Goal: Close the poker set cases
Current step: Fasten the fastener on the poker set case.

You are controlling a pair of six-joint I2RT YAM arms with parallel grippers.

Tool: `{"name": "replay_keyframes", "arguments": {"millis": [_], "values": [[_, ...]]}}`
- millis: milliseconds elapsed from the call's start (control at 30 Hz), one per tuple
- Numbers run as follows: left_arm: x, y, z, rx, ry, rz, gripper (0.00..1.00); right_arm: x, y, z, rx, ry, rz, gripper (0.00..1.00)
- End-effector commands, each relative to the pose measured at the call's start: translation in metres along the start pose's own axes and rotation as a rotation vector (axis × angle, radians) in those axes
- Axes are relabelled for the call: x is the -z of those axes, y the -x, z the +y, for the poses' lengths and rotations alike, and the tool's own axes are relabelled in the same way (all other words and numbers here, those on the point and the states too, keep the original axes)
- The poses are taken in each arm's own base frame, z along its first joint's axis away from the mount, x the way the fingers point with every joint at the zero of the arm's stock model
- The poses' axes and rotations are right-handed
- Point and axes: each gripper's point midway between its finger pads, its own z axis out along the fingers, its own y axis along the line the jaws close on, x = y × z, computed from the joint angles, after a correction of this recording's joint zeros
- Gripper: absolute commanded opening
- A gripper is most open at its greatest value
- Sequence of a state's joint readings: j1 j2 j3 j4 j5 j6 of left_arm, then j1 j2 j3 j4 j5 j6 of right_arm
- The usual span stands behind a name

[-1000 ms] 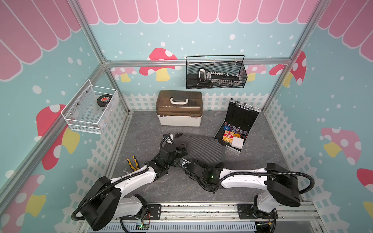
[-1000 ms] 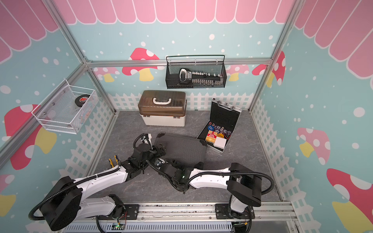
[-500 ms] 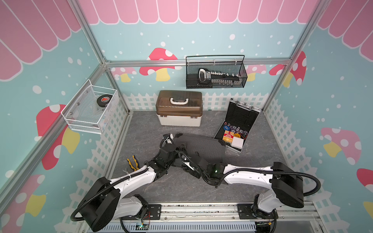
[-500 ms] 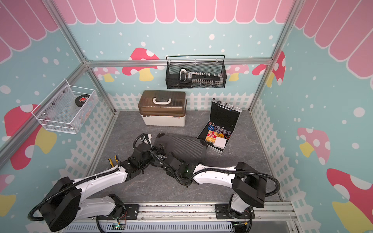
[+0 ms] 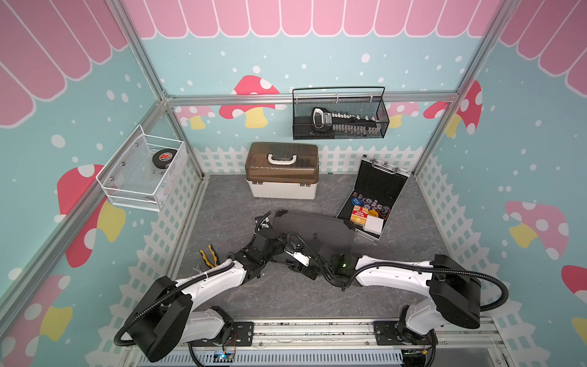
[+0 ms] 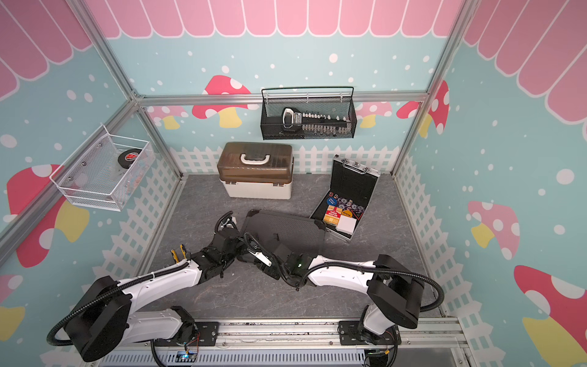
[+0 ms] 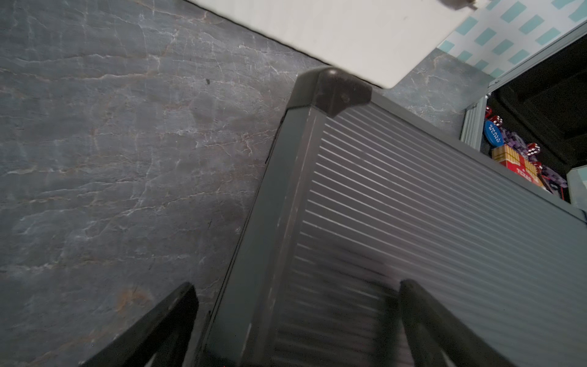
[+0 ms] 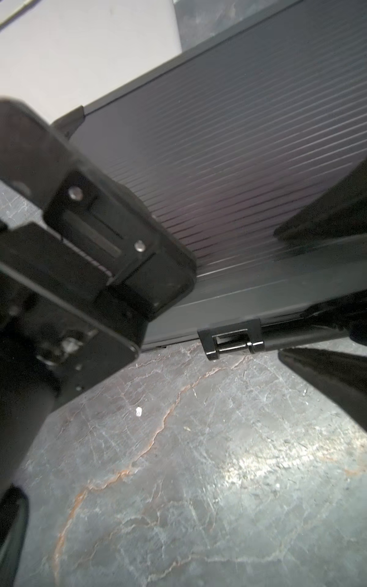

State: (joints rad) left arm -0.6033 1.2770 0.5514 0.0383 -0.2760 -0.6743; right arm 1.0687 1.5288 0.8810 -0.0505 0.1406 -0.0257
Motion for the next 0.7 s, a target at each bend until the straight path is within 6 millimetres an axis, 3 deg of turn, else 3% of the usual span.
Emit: {"name": "replay_keyframes", "arguments": {"millis": [0, 133, 333, 667], "values": [[0.001, -0.012, 0.014, -0.005, 0.050, 0.038, 0.99, 0.004, -0.084, 0.029, -0.004, 0.148, 0.310, 0.64], [0.002, -0.013, 0.015, -0.007, 0.050, 0.036, 0.99, 0.013, -0.075, 0.030, -0.022, 0.167, 0.305, 0.73], [0.004, -0.011, 0.014, -0.003, 0.038, 0.023, 0.99, 0.015, -0.091, 0.020, -0.006, 0.110, 0.414, 0.79], [0.005, -0.010, 0.011, -0.007, 0.027, 0.021, 0.99, 0.012, -0.106, 0.012, 0.014, 0.056, 0.499, 0.79]]}}
